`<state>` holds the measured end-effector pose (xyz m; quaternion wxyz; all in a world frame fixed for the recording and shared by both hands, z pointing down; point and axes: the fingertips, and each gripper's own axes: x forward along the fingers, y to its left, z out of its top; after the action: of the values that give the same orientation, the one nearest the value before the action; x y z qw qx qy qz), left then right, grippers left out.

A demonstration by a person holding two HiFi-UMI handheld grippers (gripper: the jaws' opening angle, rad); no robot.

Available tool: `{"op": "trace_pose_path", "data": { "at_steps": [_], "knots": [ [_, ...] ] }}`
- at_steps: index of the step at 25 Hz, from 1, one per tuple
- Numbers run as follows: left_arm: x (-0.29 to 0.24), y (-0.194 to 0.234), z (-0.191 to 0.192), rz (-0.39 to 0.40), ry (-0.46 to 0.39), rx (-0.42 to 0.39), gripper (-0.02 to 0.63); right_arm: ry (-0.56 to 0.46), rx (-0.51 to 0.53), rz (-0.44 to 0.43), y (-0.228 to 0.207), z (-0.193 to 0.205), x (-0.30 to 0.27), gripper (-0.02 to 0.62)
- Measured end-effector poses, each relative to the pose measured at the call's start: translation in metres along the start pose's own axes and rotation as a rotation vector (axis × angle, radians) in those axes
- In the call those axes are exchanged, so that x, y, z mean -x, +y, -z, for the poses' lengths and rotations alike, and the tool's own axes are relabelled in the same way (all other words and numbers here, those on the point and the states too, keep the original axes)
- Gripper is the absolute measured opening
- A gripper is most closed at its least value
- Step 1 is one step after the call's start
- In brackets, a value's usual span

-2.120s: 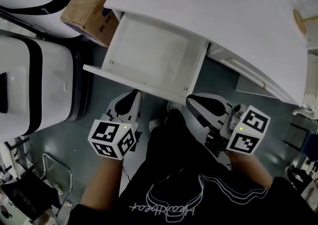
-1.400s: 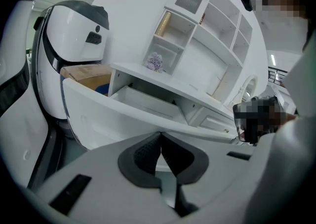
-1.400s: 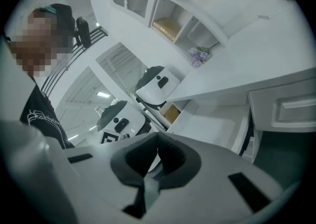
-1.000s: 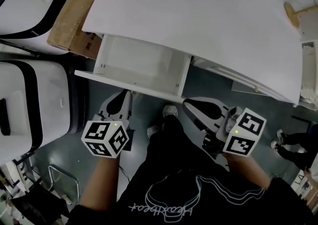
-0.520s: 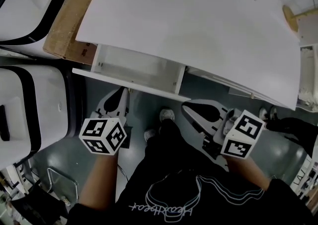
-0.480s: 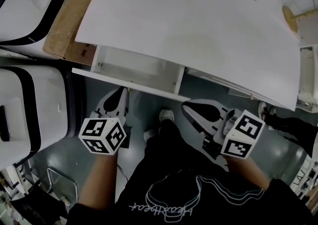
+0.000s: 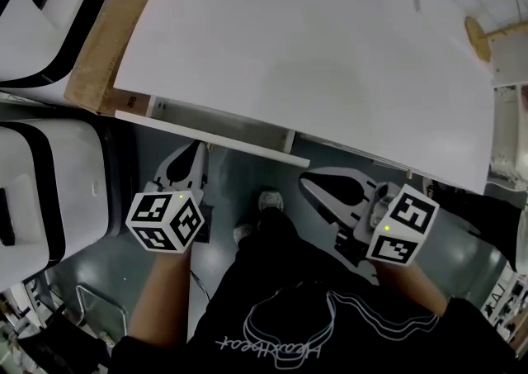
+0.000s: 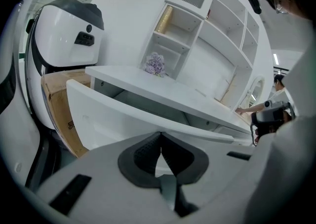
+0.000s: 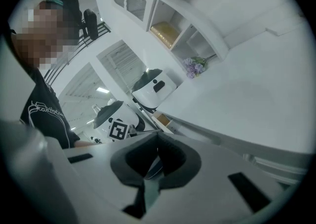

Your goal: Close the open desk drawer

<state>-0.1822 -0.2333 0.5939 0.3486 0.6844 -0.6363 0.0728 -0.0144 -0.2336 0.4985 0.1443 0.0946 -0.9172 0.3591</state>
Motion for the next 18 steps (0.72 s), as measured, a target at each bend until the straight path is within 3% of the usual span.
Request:
{"op": "trace_pose_path", "data": {
  "at_steps": [18],
  "knots": [
    [-0.034,0.001,-0.024,-0.011,-0.050,-0.011,0.005,-0.015,0.002,-0.020,-0.021,-0.013,0.010,0.006]
  ]
}}
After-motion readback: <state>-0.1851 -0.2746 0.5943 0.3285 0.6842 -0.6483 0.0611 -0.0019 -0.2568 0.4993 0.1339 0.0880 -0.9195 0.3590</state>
